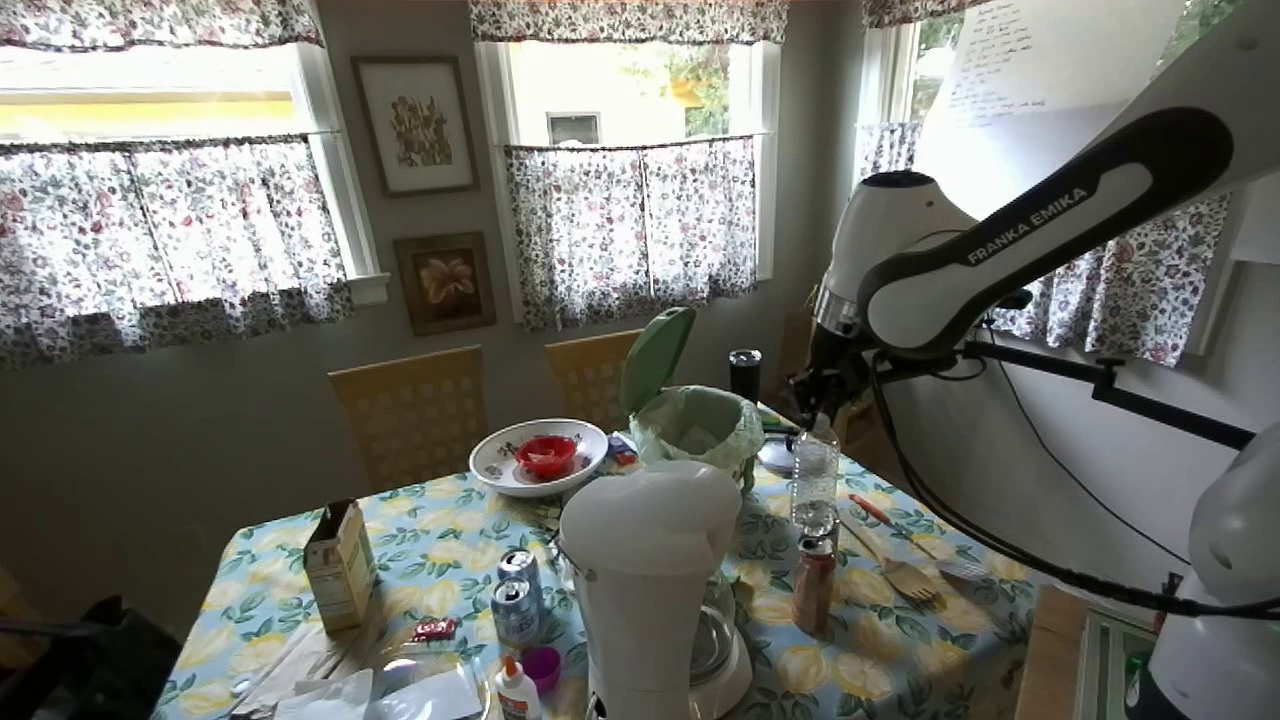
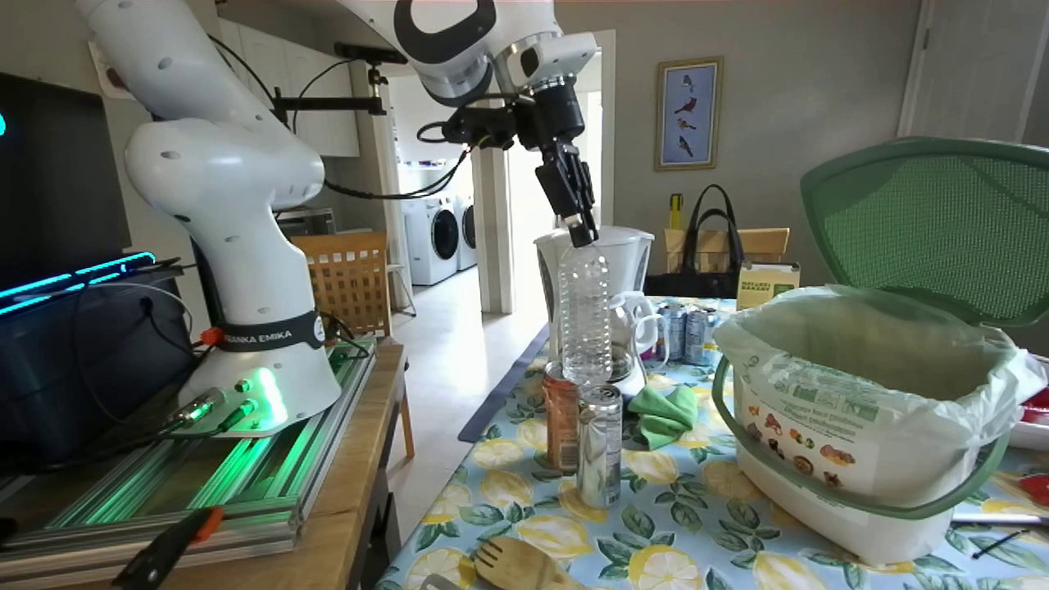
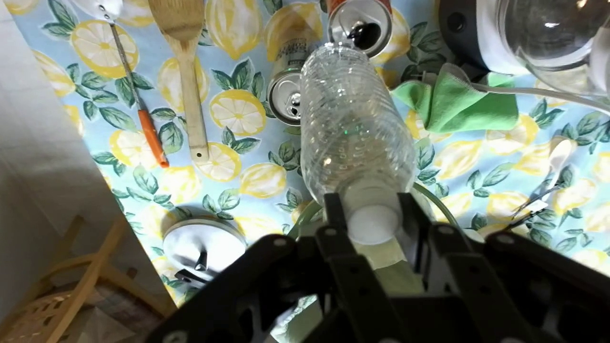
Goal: Put the bottle and two cans in a straight line
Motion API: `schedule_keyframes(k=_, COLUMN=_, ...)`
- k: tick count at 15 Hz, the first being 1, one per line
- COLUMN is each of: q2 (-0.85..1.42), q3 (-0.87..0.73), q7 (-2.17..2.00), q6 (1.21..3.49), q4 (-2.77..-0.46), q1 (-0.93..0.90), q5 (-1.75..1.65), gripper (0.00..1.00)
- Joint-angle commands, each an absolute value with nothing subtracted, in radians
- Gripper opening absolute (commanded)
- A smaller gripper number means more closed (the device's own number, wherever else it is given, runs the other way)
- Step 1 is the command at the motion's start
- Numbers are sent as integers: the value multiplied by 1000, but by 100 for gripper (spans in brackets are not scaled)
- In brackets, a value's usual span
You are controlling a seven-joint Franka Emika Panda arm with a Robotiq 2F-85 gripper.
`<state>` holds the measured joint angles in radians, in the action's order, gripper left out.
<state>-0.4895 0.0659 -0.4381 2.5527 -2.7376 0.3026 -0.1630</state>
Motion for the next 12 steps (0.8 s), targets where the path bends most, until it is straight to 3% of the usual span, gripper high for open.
schedule_keyframes(k=1, q2=-485, q3=67, q7=-432, q6=2567, q4=-2726, q1=314, q5=-192, gripper=8)
schedule_keyframes(k=12, q2=-594, q3=64, q7=-444, q6=2550, q4=-2728, q1=364, q5=-217, gripper=8)
